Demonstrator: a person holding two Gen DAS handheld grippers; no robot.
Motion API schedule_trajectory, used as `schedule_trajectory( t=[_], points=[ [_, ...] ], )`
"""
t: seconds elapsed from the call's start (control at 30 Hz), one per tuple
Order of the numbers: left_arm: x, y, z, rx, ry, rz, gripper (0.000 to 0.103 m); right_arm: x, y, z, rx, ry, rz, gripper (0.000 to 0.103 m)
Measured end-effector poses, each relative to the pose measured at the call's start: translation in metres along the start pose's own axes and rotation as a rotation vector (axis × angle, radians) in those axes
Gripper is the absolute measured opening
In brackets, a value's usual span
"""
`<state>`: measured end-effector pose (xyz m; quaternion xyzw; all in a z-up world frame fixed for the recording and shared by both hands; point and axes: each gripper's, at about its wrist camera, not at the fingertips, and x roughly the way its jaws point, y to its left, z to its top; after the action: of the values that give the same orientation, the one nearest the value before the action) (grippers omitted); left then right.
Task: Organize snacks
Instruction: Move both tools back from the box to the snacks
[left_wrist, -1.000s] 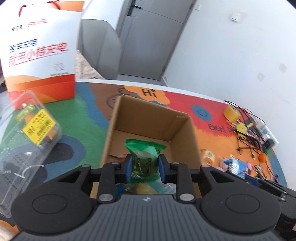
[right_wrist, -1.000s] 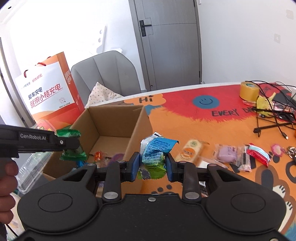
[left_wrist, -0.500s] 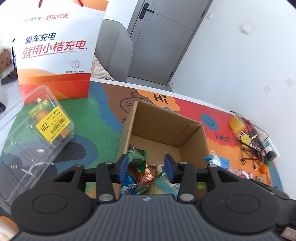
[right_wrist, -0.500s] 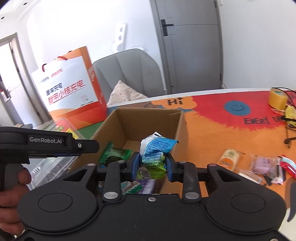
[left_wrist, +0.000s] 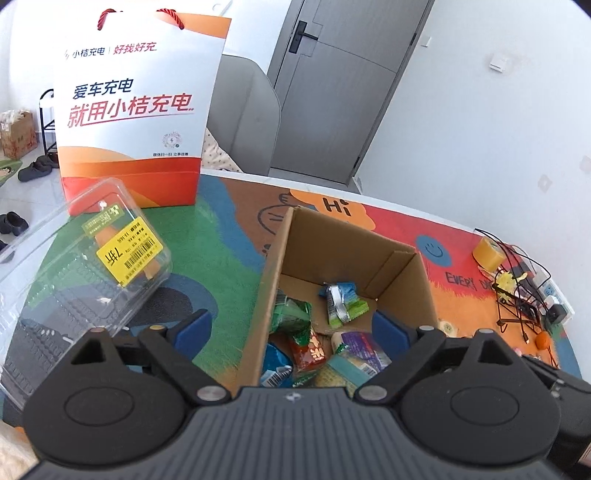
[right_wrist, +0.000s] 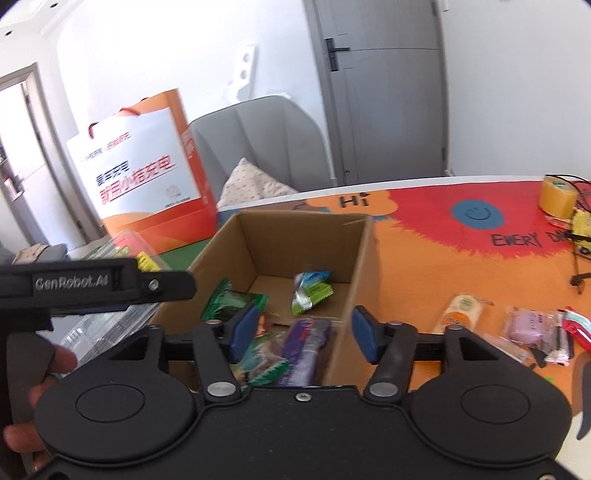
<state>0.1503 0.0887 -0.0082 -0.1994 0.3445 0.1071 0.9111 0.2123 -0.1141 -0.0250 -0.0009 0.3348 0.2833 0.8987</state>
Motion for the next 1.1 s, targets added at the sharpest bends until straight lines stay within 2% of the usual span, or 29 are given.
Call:
schedule_trajectory(
  t=[0.07,0.2,0.4,0.67,0.87,1.1],
  points=[
    [0.001,0.000,-0.001,-0.009,0.010,-0.006,0.093,-0.004,-0.006,0.001,0.016,-0.017,-0.024,0.067],
    [0.002,-0.008,-0.002,0.011,0.017,-0.007,0.093,-0.011,-0.016,0.001,0.042,-0.036,-0.073,0.085],
    [0.002,-0.022,-0.006,0.046,0.022,-0.024,0.093,-0.026,-0.034,-0.008,0.101,-0.093,-0.150,0.099],
    [0.004,-0.040,-0.007,0.056,0.064,-0.081,0.093,-0.039,-0.062,-0.019,0.143,-0.104,-0.216,0.100],
    [0.005,-0.057,-0.014,0.093,0.070,-0.096,0.093,-0.052,-0.077,-0.025,0.173,-0.110,-0.205,0.103],
    [0.006,-0.079,-0.018,0.147,0.080,-0.137,0.093,-0.064,-0.094,-0.031,0.183,-0.102,-0.243,0.103]
  ],
)
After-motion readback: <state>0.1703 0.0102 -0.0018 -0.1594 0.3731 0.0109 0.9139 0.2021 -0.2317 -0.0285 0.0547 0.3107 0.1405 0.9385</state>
